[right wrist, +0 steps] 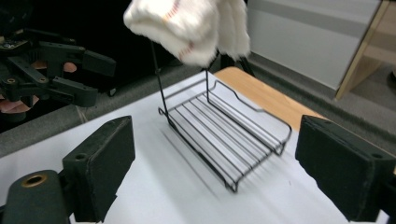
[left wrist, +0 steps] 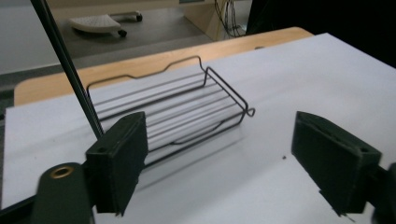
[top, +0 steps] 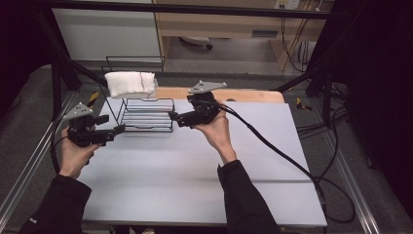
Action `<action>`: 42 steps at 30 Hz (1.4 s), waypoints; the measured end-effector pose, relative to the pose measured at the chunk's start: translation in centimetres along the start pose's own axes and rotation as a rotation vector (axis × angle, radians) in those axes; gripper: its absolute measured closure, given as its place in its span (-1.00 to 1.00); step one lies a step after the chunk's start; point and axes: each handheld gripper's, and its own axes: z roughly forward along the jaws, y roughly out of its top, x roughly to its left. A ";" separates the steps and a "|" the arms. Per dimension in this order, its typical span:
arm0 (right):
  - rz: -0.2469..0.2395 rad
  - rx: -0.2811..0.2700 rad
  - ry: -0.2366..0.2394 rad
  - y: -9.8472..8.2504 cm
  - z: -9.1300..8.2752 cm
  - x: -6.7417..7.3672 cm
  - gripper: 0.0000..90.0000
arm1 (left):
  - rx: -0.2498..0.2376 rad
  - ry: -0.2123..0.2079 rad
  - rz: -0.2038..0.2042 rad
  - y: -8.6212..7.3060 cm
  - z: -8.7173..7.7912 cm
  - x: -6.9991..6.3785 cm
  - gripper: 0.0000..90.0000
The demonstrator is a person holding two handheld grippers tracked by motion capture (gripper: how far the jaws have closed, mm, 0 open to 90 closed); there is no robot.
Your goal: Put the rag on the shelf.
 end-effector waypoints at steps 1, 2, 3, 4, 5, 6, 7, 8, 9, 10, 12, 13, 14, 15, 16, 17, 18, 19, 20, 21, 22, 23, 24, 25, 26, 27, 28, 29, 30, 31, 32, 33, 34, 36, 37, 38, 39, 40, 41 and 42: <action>0.008 0.004 0.000 -0.3 -0.3 -0.2 -0.78 | 0.009 0.000 0.001 -0.4 0.2 -0.1 -0.64; 0.018 0.003 -0.004 -0.8 -0.7 -0.5 -0.80 | 0.020 -0.001 0.004 -0.8 0.4 -0.2 -0.66; 0.028 0.005 -0.005 -1.3 -1.2 -0.9 -0.83 | 0.029 -0.002 0.006 -1.2 0.5 -0.3 -0.71; 0.037 0.005 -0.007 -1.8 -1.6 -1.1 -0.85 | 0.038 0.000 0.010 -1.4 0.7 -0.3 -0.75; 0.045 0.008 -0.006 -2.2 -1.8 -1.4 -0.86 | 0.046 0.002 0.011 -1.9 0.8 -0.5 -0.79; 0.053 0.013 -0.006 -2.8 -2.3 -1.7 -0.88 | 0.049 0.007 0.011 -2.1 0.9 -0.7 -0.81; 0.055 0.014 -0.010 -3.2 -2.6 -2.0 -0.90 | 0.055 0.011 0.019 -2.6 1.1 -0.9 -0.83; 0.061 0.015 -0.017 -3.9 -3.1 -2.3 -0.90 | 0.061 0.006 0.024 -3.0 1.2 -1.0 -0.86; 0.070 0.015 -0.020 -4.4 -3.5 -2.6 -0.91 | 0.070 -0.001 0.018 -3.4 1.4 -1.2 -0.87; 0.079 0.016 -0.022 -5.0 -3.8 -2.9 -0.93 | 0.079 -0.005 0.017 -3.7 1.5 -1.3 -0.86; 0.089 0.023 -0.021 -6.2 -4.6 -3.5 -0.95 | 0.100 -0.015 0.018 -4.5 1.9 -1.6 -0.86; 0.093 0.026 -0.021 -6.6 -4.8 -3.7 -0.96 | 0.107 -0.016 0.017 -4.8 2.1 -1.8 -0.86; 0.097 0.029 -0.023 -7.2 -5.2 -4.0 -0.96 | 0.113 -0.016 0.012 -5.2 2.3 -1.9 -0.86; 0.099 0.035 -0.026 -7.9 -5.5 -4.2 -0.97 | 0.118 -0.016 0.010 -5.5 2.4 -2.1 -0.85; 0.103 0.039 -0.029 -8.5 -5.9 -4.4 -0.97 | 0.120 -0.025 0.003 -5.8 2.5 -2.2 -0.84; 0.105 0.042 -0.033 -9.2 -6.3 -4.6 -0.98 | 0.120 -0.035 0.001 -6.1 2.6 -2.4 -0.84; 0.110 0.046 -0.033 -9.8 -6.6 -4.8 -0.98 | 0.121 -0.042 0.005 -6.5 2.8 -2.5 -0.84; 0.116 0.052 -0.034 -10.6 -7.1 -5.0 -0.99 | 0.127 -0.045 0.013 -6.8 2.9 -2.7 -0.84; 0.125 0.057 -0.037 -11.3 -7.4 -5.2 -0.99 | 0.137 -0.046 0.022 -7.1 2.9 -2.8 -0.84; 0.133 0.060 -0.035 -12.0 -7.8 -5.4 -0.99 | 0.141 -0.046 0.028 -7.2 3.0 -2.9 -0.84; 0.138 0.060 -0.034 -12.5 -8.1 -5.5 -0.99 | 0.140 -0.051 0.032 -7.5 2.9 -3.0 -0.84; 0.150 0.061 -0.037 -13.3 -8.6 -5.7 -0.99 | 0.137 -0.057 0.031 -7.7 2.8 -3.0 -0.84; 0.154 0.061 -0.036 -14.1 -9.0 -5.9 -0.99 | 0.136 -0.061 0.032 -7.8 2.8 -3.1 -0.84; 0.161 0.063 -0.035 -14.6 -9.3 -6.0 -0.99 | 0.135 -0.065 0.037 -7.9 2.7 -3.1 -0.84; 0.168 0.068 -0.034 -15.5 -9.7 -6.3 -0.99 | 0.135 -0.066 0.041 -8.0 2.7 -3.2 -0.84; 0.173 0.073 -0.036 -16.0 -10.0 -6.4 -0.99 | 0.133 -0.062 0.046 -8.2 2.6 -3.2 -0.84; 0.172 0.076 -0.037 -16.6 -10.4 -6.5 -0.99 | 0.132 -0.069 0.044 -8.3 2.6 -3.3 -0.84; 0.177 0.082 -0.042 -17.2 -10.8 -6.6 -0.99 | 0.134 -0.071 0.047 -8.5 2.6 -3.3 -0.84; 0.180 0.081 -0.045 -17.8 -11.1 -6.7 -0.99 | 0.138 -0.072 0.050 -8.6 2.6 -3.4 -0.84; 0.190 0.080 -0.047 -18.4 -11.6 -6.8 -0.99 | 0.142 -0.073 0.054 -8.7 2.6 -3.4 -0.84; 0.194 0.078 -0.048 -18.9 -12.0 -6.9 -0.99 | 0.145 -0.073 0.056 -8.8 2.7 -3.4 -0.84; 0.198 0.078 -0.048 -19.3 -12.2 -7.0 -0.99 | 0.145 -0.071 0.058 -9.0 2.7 -3.5 -0.84; 0.207 0.078 -0.053 -19.7 -12.6 -7.0 -0.99 | 0.150 -0.075 0.065 -9.1 2.6 -3.6 -0.83; 0.215 0.079 -0.062 -20.7 -13.4 -7.3 -0.99 | 0.150 -0.082 0.066 -9.3 2.6 -3.7 -0.82; 0.216 0.080 -0.067 -21.1 -13.7 -7.4 -0.99 | 0.153 -0.086 0.069 -9.4 2.6 -3.7 -0.82; 0.219 0.078 -0.072 -21.4 -13.9 -7.5 -0.99 | 0.155 -0.088 0.071 -9.4 2.5 -3.7 -0.82; 0.226 0.082 -0.075 -21.7 -14.1 -7.5 -0.99 | 0.153 -0.088 0.069 -9.5 2.6 -3.8 -0.82; 0.230 0.083 -0.081 -22.0 -14.4 -7.6 -0.99 | 0.154 -0.088 0.069 -9.6 2.6 -3.8 -0.82; 0.232 0.085 -0.083 -22.3 -14.6 -7.7 -0.99 | 0.157 -0.089 0.072 -9.7 2.5 -3.8 -0.82; 0.231 0.082 -0.086 -22.5 -14.7 -7.7 -0.99 | 0.160 -0.090 0.073 -9.8 2.6 -3.8 -0.82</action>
